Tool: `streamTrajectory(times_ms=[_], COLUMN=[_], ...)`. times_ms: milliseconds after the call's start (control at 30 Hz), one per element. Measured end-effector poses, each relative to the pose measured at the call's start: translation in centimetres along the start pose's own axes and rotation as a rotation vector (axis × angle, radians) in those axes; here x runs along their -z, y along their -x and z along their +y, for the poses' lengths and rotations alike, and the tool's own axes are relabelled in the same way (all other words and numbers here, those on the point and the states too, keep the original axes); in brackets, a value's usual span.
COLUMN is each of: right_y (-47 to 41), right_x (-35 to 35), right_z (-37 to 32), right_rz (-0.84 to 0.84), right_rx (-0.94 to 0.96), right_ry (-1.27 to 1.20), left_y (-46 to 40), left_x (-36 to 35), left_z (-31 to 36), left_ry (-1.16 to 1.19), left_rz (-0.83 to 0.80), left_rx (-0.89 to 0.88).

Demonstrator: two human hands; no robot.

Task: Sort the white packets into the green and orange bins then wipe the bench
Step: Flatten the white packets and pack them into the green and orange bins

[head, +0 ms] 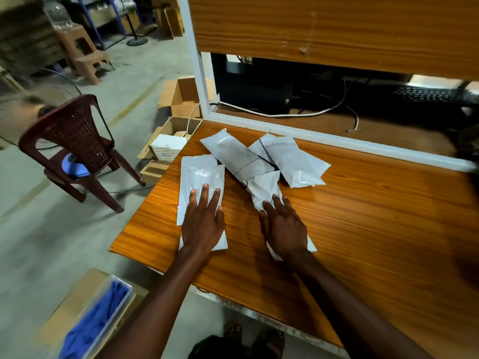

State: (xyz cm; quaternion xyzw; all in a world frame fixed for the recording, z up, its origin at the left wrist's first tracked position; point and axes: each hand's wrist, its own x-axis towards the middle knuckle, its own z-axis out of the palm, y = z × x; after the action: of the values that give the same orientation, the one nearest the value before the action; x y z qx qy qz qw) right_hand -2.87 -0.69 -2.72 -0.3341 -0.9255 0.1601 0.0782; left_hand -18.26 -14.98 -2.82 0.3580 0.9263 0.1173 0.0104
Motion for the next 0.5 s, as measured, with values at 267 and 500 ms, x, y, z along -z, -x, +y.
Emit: streamTrajectory(times_ms=[267,500], right_y=[5.1,10.8], right_x=[2.7,3.5], right_z=[-2.6,-4.0], right_rz=[0.082,0.256], right_rx=[-0.151,-0.340], right_ry=[-0.167,-0.188], left_y=[2.3,5.2], left_x=[2.3,3.0], left_z=[0.0,1.7], left_ry=[0.120,0.233], left_rz=[0.117,0.096], left_rx=[-0.157,-0.345])
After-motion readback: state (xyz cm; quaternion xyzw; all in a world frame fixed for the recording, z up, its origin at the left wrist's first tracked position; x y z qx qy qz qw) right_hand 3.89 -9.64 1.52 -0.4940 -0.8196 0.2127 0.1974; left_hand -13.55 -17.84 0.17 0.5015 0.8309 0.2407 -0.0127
